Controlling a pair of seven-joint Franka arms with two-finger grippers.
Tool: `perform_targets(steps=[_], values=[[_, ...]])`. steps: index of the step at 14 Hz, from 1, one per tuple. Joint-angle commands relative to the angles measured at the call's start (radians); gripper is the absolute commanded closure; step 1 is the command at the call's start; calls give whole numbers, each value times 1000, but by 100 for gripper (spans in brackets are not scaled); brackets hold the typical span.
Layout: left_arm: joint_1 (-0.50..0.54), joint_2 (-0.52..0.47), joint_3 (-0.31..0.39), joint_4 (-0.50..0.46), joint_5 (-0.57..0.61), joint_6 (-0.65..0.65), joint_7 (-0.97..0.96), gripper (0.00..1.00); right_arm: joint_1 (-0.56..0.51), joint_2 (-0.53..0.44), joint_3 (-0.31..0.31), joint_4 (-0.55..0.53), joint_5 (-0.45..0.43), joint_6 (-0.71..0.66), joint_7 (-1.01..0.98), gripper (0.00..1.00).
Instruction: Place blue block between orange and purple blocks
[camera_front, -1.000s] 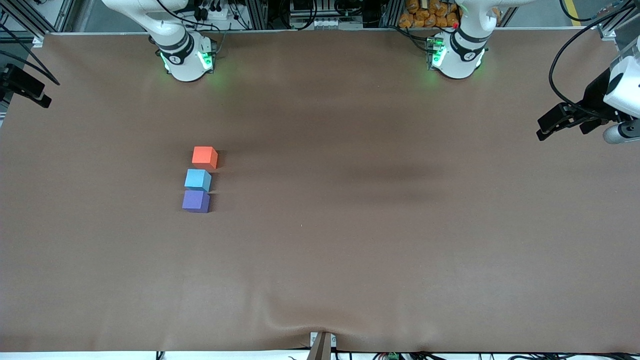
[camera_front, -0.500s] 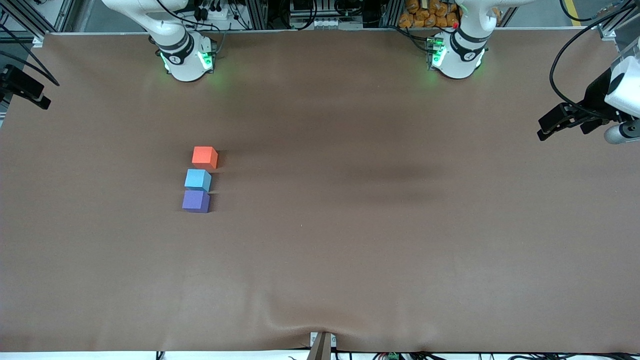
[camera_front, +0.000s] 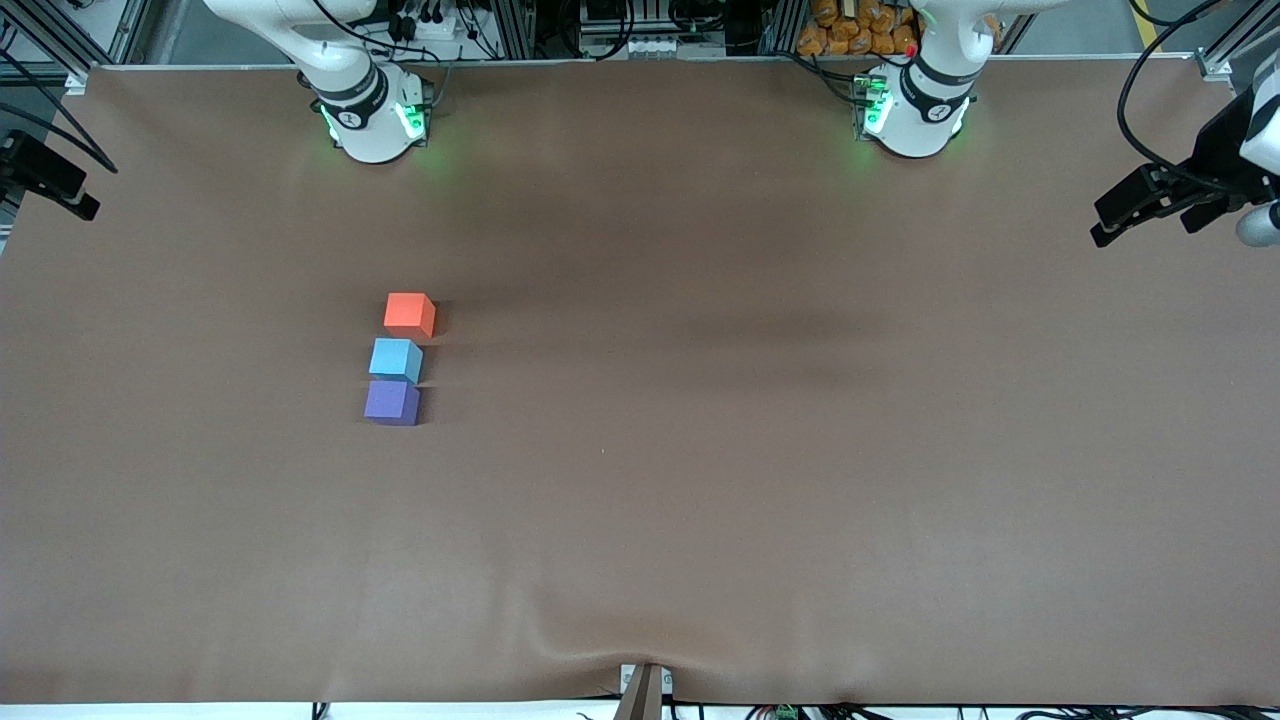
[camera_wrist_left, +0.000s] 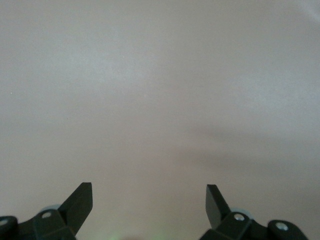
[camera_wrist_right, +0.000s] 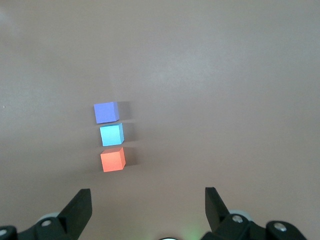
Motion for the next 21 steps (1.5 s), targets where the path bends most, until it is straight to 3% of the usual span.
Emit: perform_targets(steps=[1, 16, 21], values=[[5, -2, -8, 15, 4, -33, 22, 0, -17, 12, 13, 23, -5, -5, -8, 0], [4, 4, -8, 14, 1, -76, 138, 0, -9, 15, 20, 22, 5, 4, -7, 0], [5, 5, -8, 14, -2, -68, 138, 0, -15, 15, 16, 17, 54, 9, -108, 0]])
